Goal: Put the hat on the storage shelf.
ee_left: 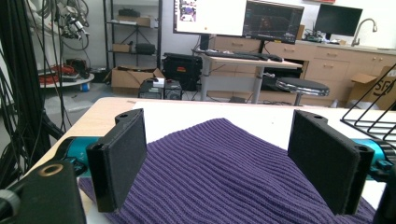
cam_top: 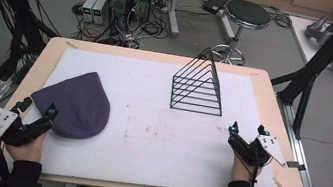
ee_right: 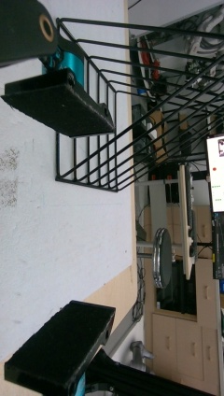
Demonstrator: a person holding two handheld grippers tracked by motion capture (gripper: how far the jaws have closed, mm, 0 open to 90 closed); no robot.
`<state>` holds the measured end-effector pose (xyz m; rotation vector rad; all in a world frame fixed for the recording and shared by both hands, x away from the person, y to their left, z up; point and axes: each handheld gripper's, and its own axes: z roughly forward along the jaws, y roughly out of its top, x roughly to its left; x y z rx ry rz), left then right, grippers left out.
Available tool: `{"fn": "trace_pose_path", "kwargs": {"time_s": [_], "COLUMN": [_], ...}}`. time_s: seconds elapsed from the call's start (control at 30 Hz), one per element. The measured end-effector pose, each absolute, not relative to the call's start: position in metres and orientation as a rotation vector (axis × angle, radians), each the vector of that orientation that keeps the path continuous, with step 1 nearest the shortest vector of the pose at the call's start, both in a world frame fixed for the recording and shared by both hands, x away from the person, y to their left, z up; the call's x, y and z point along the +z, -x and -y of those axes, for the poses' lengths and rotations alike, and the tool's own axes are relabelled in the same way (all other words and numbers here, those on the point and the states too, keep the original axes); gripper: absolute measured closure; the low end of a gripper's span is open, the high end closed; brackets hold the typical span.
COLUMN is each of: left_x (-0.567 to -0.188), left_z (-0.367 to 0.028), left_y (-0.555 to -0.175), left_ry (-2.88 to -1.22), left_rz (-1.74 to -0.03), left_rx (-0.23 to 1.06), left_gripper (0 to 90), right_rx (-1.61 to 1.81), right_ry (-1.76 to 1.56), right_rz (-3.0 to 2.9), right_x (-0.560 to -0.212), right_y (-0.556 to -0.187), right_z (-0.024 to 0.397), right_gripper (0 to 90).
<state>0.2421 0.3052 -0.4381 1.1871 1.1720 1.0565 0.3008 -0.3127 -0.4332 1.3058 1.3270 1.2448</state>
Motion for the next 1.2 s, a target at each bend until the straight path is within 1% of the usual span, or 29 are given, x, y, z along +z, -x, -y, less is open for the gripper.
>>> {"fn": "trace_pose_path", "kwargs": {"time_s": [0.8, 0.9, 1.2], "left_x": [-0.437, -0.434, -0.423], "left_z": [-0.306, -0.306, -0.308], "left_y": [-0.244, -0.244, -0.247], "left_ry": [-1.196, -1.204, -1.19], "left_rz": [-1.17, -1.151, -1.117], "left_rx": [1.041, 1.062, 1.052], "left_gripper": [19.5, 19.7, 20.8], "right_rx": [1.251, 1.26, 1.266], "right_ry": [-1.322, -1.323, -1.329], "right_rz": [-1.346, -1.353, -1.363], "right_x": [-0.435, -0.435, -0.435], "right_y": [-0.303, -0.304, -0.304], "right_z": [0.314, 0.314, 0.314], "right_gripper": [10.2, 10.2, 10.2]}}
